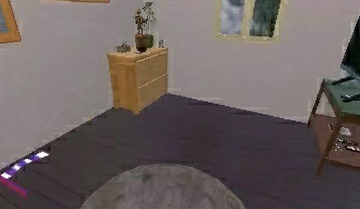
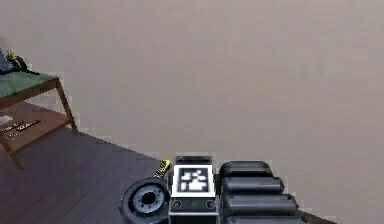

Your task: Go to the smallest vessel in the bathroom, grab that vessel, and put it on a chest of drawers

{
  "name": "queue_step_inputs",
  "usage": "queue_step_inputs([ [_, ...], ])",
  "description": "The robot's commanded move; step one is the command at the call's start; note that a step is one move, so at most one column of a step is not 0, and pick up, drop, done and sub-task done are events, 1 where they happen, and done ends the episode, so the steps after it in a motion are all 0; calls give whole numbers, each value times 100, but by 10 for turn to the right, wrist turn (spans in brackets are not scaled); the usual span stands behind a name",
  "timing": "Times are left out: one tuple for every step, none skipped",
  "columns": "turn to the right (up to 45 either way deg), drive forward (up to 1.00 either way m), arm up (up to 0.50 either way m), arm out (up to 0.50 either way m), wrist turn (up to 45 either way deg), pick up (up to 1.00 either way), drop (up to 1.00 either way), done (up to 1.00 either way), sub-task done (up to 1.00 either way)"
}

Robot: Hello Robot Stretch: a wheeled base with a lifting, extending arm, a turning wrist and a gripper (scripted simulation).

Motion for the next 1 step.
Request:
queue_step_inputs([
  [0, 100, 0, 0, 0, 0, 0, 0, 0],
])
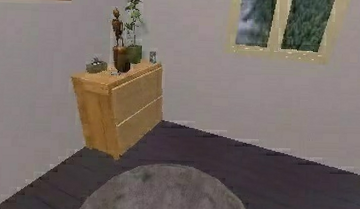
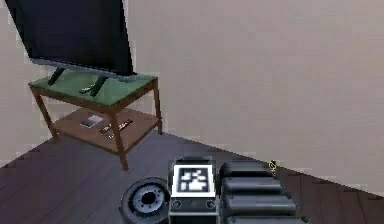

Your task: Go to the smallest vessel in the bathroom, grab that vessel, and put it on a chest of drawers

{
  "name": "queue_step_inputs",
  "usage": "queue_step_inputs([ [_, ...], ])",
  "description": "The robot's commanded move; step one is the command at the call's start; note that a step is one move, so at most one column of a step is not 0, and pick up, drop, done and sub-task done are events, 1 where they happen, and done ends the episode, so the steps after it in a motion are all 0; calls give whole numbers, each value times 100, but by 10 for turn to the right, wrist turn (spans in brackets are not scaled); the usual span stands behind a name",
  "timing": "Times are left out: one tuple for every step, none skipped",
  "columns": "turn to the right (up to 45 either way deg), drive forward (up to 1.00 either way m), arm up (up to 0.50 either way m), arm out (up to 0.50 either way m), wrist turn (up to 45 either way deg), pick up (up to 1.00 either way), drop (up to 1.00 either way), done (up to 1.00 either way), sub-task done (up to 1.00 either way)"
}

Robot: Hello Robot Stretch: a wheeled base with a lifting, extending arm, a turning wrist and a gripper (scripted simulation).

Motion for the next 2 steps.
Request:
queue_step_inputs([
  [0, 100, 0, 0, 0, 0, 0, 0, 0],
  [0, 85, 0, 0, 0, 0, 0, 0, 0],
])
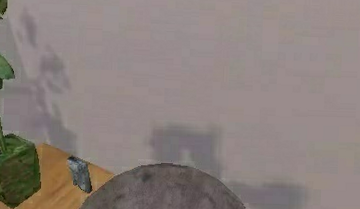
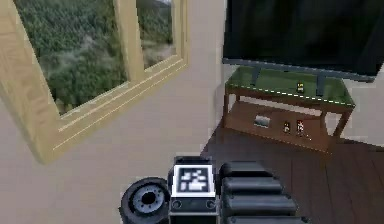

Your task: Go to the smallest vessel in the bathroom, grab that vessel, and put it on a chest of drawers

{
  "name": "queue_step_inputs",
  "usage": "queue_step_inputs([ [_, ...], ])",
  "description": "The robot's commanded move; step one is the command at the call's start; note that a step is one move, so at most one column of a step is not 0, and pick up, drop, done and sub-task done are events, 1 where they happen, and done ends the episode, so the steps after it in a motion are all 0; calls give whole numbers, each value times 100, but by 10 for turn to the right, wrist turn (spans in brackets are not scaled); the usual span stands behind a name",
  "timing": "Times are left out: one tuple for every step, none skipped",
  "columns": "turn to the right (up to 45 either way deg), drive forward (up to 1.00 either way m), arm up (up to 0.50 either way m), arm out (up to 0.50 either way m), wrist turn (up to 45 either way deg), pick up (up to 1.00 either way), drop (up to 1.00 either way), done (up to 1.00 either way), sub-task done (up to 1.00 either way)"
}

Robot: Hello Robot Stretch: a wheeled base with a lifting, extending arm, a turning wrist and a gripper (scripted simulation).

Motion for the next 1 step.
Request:
queue_step_inputs([
  [-450, 0, 0, 0, 0, 0, 0, 0, 0],
])
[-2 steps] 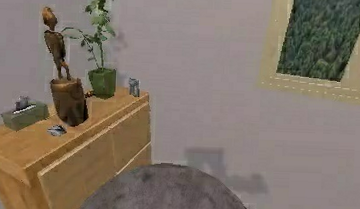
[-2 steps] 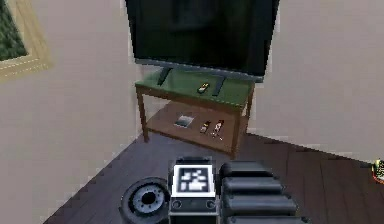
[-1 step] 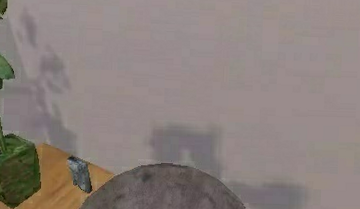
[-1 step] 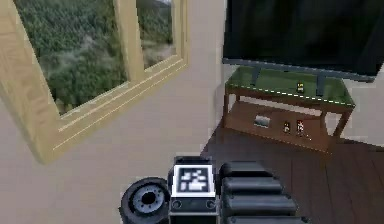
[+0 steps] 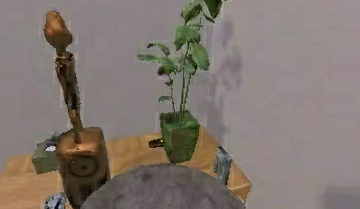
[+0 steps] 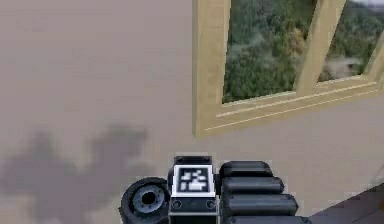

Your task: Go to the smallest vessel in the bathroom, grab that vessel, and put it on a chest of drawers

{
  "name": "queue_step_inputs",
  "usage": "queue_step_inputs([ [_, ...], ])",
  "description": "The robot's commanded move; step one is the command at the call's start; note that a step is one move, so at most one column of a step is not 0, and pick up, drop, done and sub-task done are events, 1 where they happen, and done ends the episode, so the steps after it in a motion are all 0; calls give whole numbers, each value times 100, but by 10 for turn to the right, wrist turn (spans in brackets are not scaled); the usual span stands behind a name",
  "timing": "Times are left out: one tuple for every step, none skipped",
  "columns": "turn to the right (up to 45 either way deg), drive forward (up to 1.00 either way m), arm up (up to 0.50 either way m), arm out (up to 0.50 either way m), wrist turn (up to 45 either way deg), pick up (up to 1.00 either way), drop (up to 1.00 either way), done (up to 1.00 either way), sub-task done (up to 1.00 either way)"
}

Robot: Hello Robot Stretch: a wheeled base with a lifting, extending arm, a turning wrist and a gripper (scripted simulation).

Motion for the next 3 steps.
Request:
queue_step_inputs([
  [-450, 0, 0, 0, 0, 0, 0, 0, 0],
  [-270, 0, 0, 0, 0, 0, 0, 0, 0],
  [0, 0, 0, 40, 0, 0, 0, 0, 0],
])
